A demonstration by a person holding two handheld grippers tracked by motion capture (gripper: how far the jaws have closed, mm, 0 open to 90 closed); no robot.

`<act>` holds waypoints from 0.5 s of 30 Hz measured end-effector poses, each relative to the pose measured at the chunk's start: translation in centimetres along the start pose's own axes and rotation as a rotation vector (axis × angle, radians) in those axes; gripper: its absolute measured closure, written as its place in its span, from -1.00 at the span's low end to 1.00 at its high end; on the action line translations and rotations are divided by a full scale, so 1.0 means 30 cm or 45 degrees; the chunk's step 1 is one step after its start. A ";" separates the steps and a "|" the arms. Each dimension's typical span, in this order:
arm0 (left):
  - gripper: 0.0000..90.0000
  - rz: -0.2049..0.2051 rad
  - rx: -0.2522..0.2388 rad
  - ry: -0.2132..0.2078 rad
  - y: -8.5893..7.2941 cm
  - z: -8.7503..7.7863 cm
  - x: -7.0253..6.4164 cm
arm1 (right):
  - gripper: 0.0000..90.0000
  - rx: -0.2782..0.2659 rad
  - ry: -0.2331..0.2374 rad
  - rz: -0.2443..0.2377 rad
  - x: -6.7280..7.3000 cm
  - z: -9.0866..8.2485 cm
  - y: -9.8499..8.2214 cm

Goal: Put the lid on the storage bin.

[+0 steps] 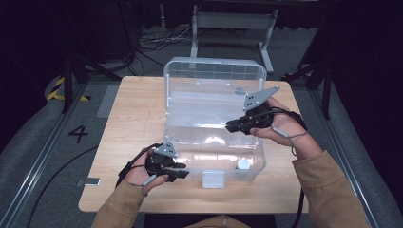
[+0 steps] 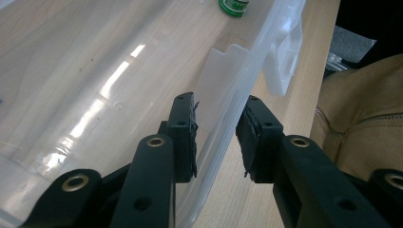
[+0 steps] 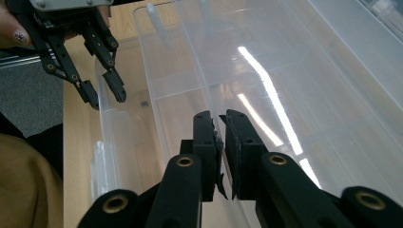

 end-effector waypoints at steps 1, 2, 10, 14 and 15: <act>0.53 0.000 0.000 0.000 0.000 0.000 0.000 | 0.86 0.000 0.003 -0.001 0.002 0.000 -0.001; 0.53 0.000 0.000 0.000 0.000 0.000 0.000 | 0.86 0.001 0.004 -0.003 0.004 0.000 -0.001; 0.53 0.000 0.000 -0.002 0.000 0.001 0.001 | 0.86 0.012 0.007 -0.020 0.017 0.000 -0.005; 0.53 -0.008 -0.007 -0.011 0.000 0.002 0.002 | 0.86 0.012 0.006 -0.020 0.024 -0.001 -0.008; 0.53 -0.009 -0.007 -0.011 0.000 0.002 0.002 | 0.86 0.011 0.006 -0.021 0.024 -0.001 -0.009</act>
Point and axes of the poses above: each handheld gripper's, and its own axes: z roughly forward along the jaws, y roughly out of its top, x roughly to its left, the point moved 2 cm from there along z, roughly forward along the jaws, and after that the axes turned 1 degree about -y, right-handed, at the moved point
